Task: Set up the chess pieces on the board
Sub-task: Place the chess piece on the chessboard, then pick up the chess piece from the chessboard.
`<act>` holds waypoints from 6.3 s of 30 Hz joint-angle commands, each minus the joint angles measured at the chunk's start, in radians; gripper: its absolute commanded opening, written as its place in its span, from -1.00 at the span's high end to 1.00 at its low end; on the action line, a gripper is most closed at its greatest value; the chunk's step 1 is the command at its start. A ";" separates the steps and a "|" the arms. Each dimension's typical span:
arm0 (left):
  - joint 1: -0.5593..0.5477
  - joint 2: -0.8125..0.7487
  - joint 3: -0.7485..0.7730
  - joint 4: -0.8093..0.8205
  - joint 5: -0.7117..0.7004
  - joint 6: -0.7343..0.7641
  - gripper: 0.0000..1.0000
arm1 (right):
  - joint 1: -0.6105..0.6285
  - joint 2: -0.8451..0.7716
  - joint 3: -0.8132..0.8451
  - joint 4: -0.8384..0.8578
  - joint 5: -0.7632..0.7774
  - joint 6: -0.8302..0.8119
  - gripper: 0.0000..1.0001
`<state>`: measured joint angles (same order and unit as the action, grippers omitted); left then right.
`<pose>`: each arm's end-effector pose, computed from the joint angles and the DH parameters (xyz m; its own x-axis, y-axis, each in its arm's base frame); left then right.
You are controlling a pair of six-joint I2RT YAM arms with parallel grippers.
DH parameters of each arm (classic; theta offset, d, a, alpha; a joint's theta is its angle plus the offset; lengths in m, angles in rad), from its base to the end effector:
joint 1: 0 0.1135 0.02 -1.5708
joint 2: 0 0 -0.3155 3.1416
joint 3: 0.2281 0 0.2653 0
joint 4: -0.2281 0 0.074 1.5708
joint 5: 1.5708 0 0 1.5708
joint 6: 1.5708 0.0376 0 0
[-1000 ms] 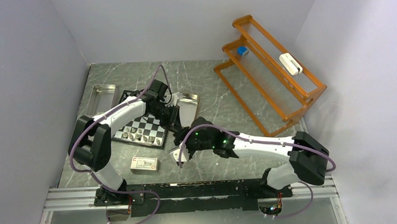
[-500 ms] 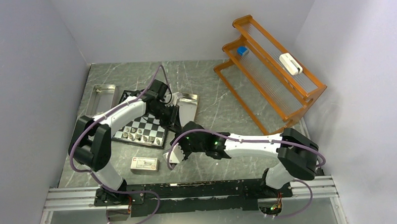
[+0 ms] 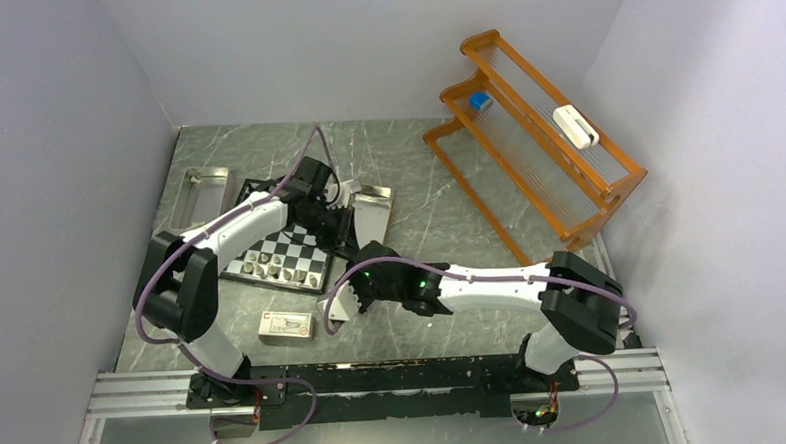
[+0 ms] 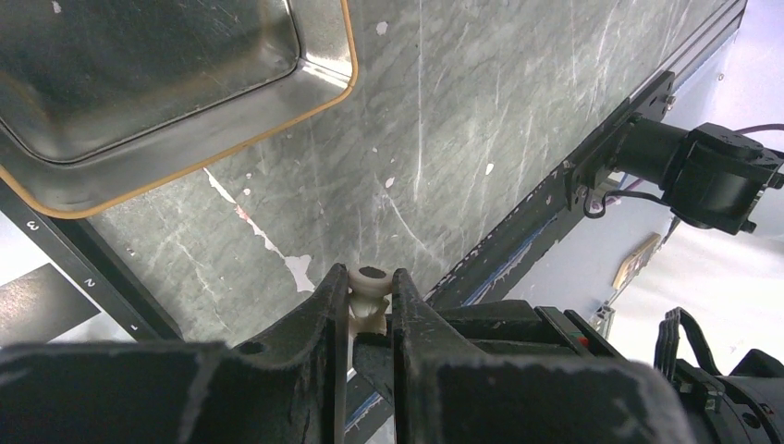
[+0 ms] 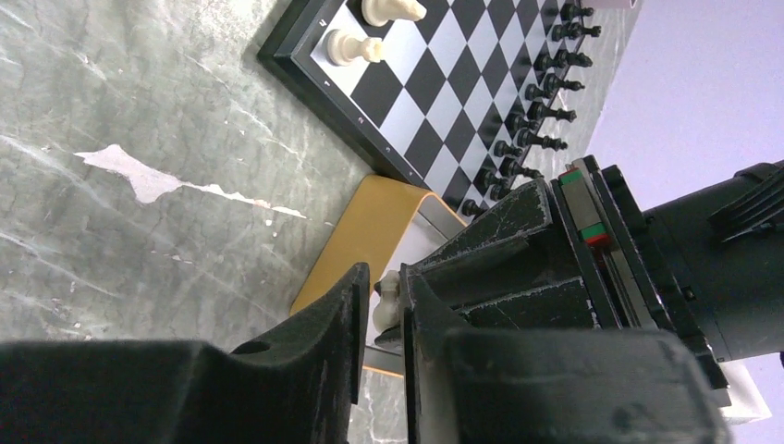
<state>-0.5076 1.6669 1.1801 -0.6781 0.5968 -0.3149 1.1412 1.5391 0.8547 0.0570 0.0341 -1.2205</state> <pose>0.2941 -0.1877 0.2631 -0.9480 0.2342 -0.2155 0.3180 0.7231 -0.6132 0.1421 0.3072 0.2464 0.7587 -0.5977 -0.2590 -0.5375 -0.3498 -0.7673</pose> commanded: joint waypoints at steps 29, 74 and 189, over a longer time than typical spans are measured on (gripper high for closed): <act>0.024 -0.063 0.024 -0.008 -0.006 -0.023 0.08 | -0.034 -0.111 -0.123 0.126 -0.164 0.052 1.00; 0.541 -0.544 -0.051 0.089 -0.406 -0.042 -0.31 | -0.124 0.645 0.257 1.018 -0.216 0.917 0.84; 0.184 -0.193 0.025 -0.087 -0.790 0.075 0.81 | -0.132 -0.646 -0.310 0.333 -0.003 1.123 -1.00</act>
<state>-0.3603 1.5356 1.1496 -0.6731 -0.1169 -0.2531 1.0111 0.9203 0.5610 0.4072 0.0448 -0.0841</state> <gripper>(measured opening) 0.124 0.997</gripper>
